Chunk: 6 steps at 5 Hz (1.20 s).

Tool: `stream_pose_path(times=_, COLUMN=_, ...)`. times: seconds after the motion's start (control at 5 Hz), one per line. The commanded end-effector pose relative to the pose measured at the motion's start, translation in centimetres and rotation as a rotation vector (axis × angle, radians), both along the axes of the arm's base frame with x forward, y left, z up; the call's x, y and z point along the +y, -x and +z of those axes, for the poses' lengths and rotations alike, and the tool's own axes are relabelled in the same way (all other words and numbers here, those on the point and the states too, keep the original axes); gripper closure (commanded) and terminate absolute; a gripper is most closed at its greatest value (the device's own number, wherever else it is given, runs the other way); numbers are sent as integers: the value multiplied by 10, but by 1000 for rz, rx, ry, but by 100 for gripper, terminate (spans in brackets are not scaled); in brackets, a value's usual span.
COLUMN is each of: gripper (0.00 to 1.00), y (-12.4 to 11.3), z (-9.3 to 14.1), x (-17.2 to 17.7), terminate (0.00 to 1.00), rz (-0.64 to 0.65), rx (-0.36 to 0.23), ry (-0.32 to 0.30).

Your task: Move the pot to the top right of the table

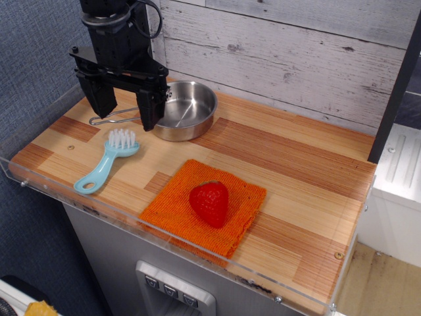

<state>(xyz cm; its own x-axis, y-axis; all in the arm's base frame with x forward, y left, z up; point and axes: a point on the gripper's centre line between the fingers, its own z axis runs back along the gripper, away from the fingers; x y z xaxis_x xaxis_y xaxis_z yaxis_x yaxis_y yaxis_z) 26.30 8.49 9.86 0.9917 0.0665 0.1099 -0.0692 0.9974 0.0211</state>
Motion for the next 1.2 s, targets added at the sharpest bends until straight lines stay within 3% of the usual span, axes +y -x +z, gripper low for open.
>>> stream_pose_path(times=0.0, gripper=0, y=0, z=0, x=0, terminate=0, rz=0, rx=0, ry=0)
stream_pose_path(times=0.4, gripper=0, y=-52, z=-20, x=-11, terminate=0, rz=-26, rx=40, ry=6)
stream_pose_path(times=0.6, gripper=0, y=-77, z=-27, x=-22, terminate=0, rz=-62, rx=31, ry=17)
stream_pose_path(times=0.8, gripper=0, y=-89, z=-32, x=-30, terminate=0, rz=-89, rx=23, ry=-27)
stream_pose_path(times=1.0, gripper=0, y=-95, z=-35, x=-31, terminate=0, rz=-102, rx=-32, ry=-31)
